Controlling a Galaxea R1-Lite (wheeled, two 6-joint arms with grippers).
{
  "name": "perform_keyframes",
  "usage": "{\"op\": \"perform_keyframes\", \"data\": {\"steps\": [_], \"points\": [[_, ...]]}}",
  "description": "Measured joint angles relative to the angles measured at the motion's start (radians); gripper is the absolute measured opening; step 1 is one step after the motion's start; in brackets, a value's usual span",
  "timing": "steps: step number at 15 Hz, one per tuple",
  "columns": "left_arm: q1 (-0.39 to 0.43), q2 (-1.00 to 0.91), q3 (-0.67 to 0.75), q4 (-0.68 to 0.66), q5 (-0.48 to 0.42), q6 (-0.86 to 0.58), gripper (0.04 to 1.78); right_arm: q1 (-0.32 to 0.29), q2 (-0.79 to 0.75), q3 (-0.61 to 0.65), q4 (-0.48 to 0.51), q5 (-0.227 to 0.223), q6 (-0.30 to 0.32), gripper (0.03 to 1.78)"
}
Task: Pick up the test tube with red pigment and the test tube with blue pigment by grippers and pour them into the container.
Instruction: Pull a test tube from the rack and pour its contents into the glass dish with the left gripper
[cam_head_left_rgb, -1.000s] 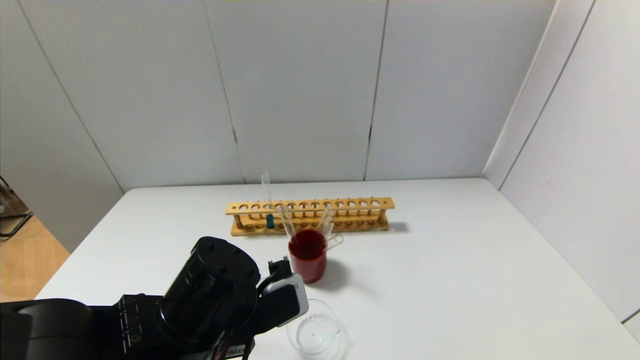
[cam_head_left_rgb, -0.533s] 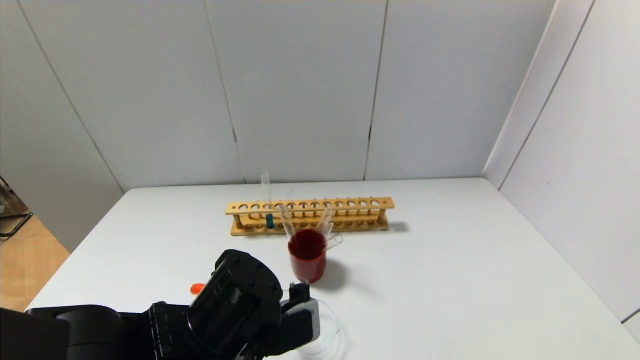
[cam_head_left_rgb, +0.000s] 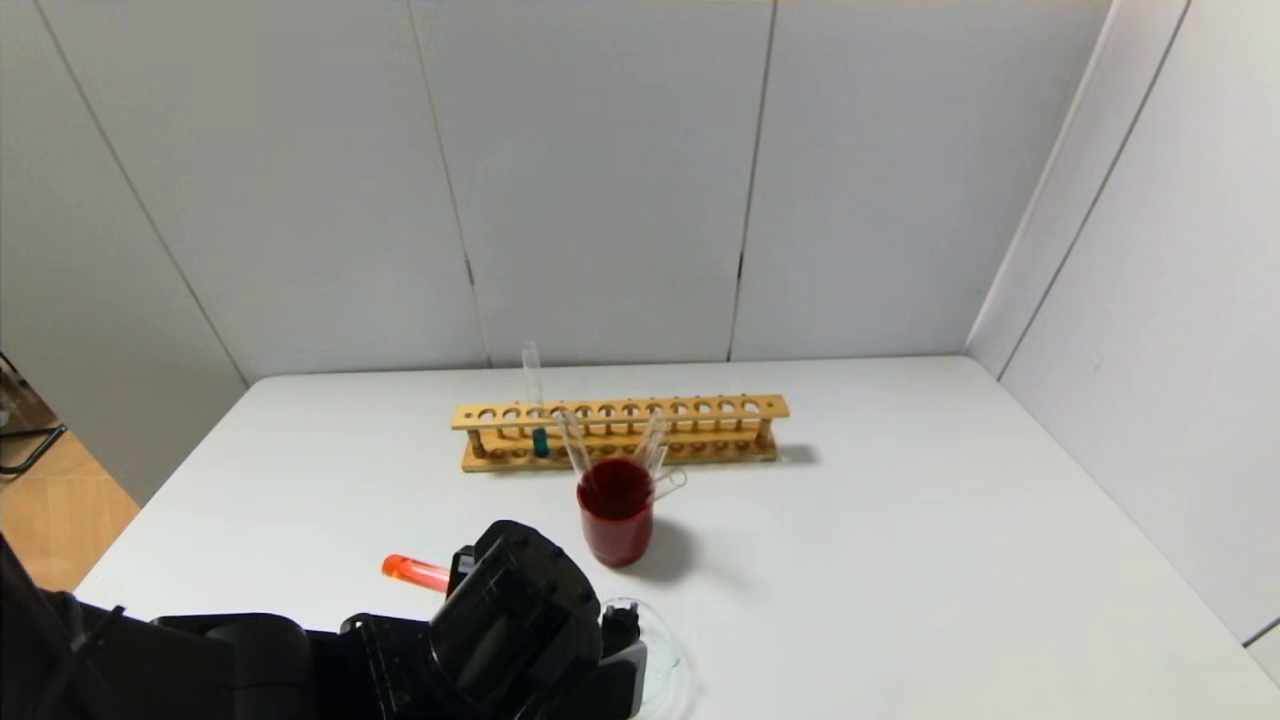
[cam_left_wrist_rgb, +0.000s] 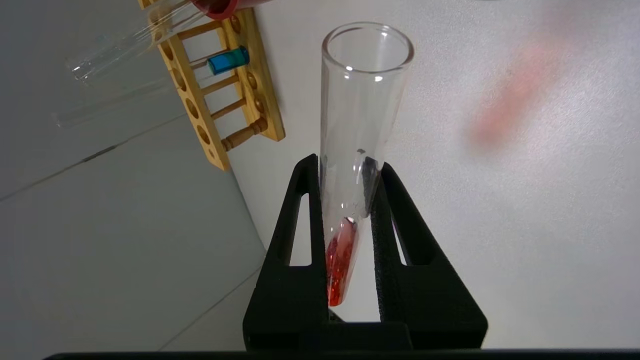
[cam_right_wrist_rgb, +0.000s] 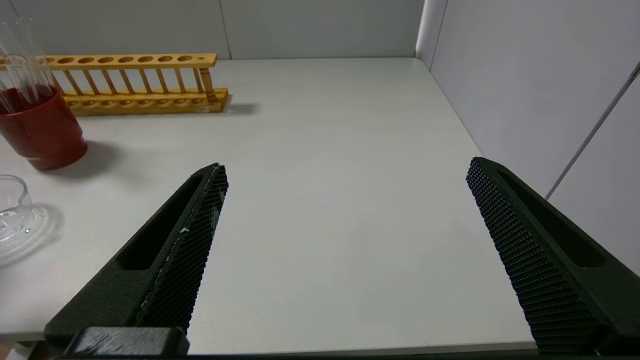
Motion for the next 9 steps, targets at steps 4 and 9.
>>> {"op": "perform_keyframes", "data": {"steps": [4, 9], "points": [[0.000, 0.041, -0.043, 0.000, 0.041, 0.076, 0.31, 0.001, 0.000, 0.000, 0.000, 0.000, 0.000, 1.74], [-0.022, 0.099, -0.079, 0.001, 0.066, 0.103, 0.31, 0.001, 0.000, 0.000, 0.000, 0.000, 0.000, 1.74]]}}
